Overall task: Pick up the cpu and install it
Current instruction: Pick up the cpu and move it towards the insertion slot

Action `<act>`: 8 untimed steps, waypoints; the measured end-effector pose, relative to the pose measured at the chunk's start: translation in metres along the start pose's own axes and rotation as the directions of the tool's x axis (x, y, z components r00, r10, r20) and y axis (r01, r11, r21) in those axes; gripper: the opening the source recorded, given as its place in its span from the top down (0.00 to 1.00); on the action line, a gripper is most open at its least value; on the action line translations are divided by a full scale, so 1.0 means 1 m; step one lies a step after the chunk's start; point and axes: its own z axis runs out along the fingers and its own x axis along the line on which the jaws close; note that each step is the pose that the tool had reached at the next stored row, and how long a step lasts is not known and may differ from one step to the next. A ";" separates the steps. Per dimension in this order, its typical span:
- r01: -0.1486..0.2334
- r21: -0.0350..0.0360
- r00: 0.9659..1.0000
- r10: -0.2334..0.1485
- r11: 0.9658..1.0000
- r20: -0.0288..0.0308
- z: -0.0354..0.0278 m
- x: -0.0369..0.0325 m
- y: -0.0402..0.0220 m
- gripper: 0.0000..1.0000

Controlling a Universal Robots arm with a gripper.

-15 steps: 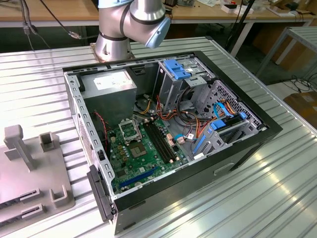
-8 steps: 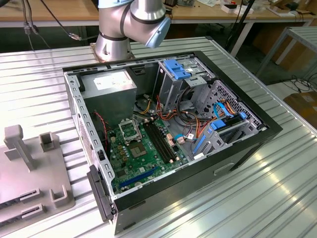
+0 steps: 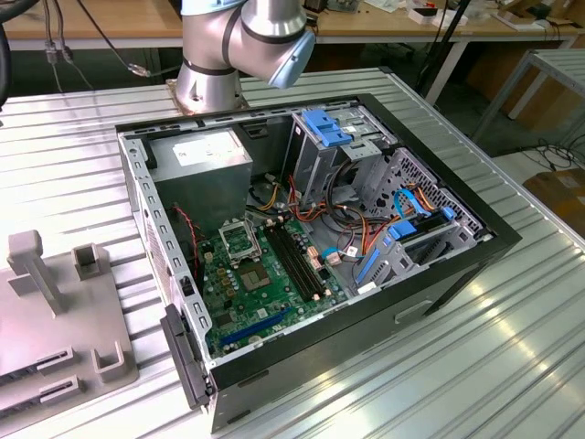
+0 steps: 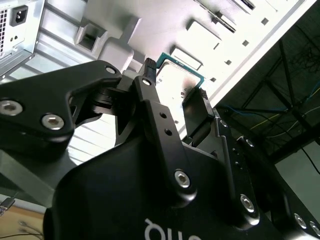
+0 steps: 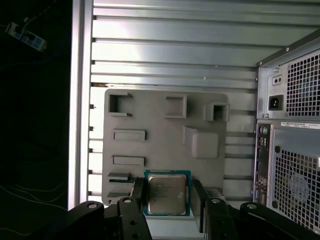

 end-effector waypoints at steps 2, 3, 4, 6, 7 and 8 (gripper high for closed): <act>0.000 0.000 1.000 0.000 1.000 0.000 0.0000 -0.0012 0.0000 0.53; 0.000 0.000 1.000 0.000 1.000 0.000 0.0000 -0.0014 0.0000 0.53; 0.000 0.000 1.000 0.000 1.000 0.000 0.0000 -0.0016 0.0000 0.53; 0.000 0.000 1.000 0.000 1.000 0.000 0.0000 -0.0018 -0.0001 0.53; 0.000 0.000 1.000 0.000 1.000 0.000 0.0000 -0.0018 0.0000 0.53; 0.000 0.000 1.000 0.000 1.000 0.000 0.0000 -0.0018 -0.0001 0.53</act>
